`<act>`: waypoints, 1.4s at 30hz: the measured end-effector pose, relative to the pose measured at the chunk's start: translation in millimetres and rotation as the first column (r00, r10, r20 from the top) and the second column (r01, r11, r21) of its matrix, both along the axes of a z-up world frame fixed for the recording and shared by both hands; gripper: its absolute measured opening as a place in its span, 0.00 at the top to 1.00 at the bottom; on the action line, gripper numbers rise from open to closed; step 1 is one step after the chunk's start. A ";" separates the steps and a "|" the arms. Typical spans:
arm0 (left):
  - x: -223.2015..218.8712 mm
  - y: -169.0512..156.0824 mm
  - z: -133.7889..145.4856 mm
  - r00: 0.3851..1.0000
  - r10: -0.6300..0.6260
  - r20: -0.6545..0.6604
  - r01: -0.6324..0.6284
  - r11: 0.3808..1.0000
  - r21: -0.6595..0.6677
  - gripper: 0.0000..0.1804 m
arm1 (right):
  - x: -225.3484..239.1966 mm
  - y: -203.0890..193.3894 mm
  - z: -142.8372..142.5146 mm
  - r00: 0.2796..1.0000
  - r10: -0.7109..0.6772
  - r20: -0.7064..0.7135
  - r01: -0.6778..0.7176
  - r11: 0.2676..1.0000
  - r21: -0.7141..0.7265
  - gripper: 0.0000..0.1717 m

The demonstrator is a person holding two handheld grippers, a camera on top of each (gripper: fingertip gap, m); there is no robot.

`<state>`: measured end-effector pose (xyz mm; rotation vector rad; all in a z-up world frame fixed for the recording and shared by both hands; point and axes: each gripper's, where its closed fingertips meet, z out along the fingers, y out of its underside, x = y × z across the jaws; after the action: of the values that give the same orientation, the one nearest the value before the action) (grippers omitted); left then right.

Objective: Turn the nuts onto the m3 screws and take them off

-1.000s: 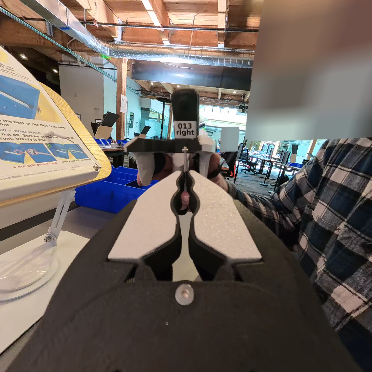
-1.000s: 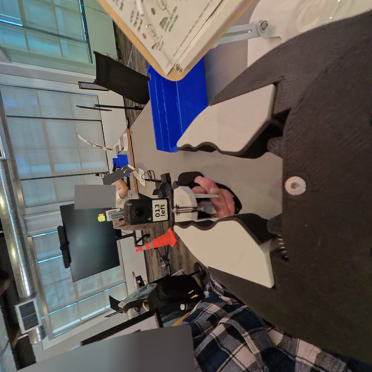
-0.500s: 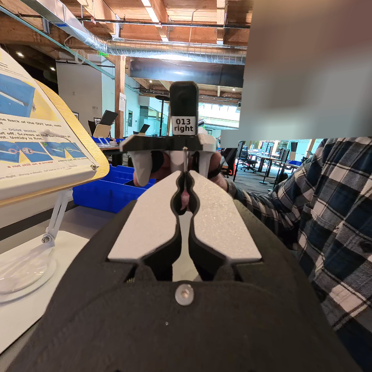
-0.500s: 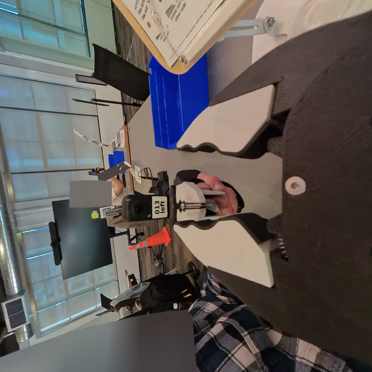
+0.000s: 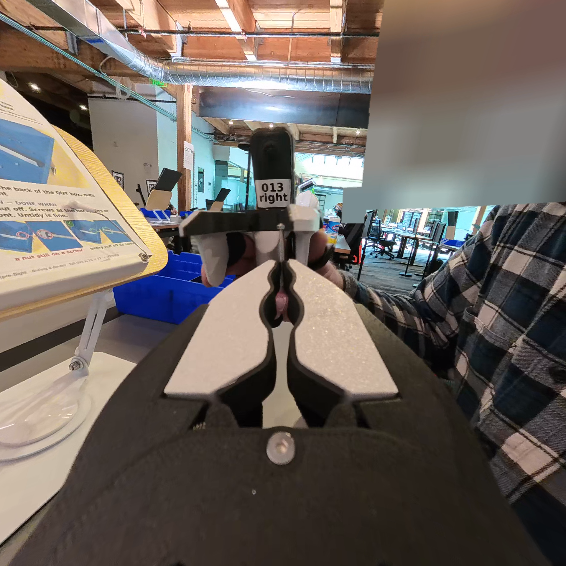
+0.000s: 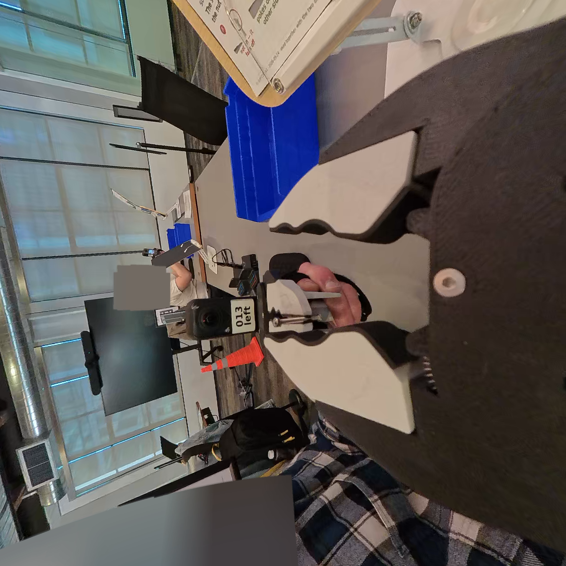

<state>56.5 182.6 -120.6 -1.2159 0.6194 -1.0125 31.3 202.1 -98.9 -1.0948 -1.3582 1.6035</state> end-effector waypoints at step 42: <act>-3.1 6.3 -0.7 0.964 0.181 -0.195 -0.168 0.982 0.082 0.99 | 8.0 -6.9 -3.3 0.992 -0.049 0.114 0.043 0.998 0.053 0.79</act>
<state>53.4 189.0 -121.3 -1.3020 0.6844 -0.7214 39.3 195.2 -102.2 -1.1958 -1.4299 1.4848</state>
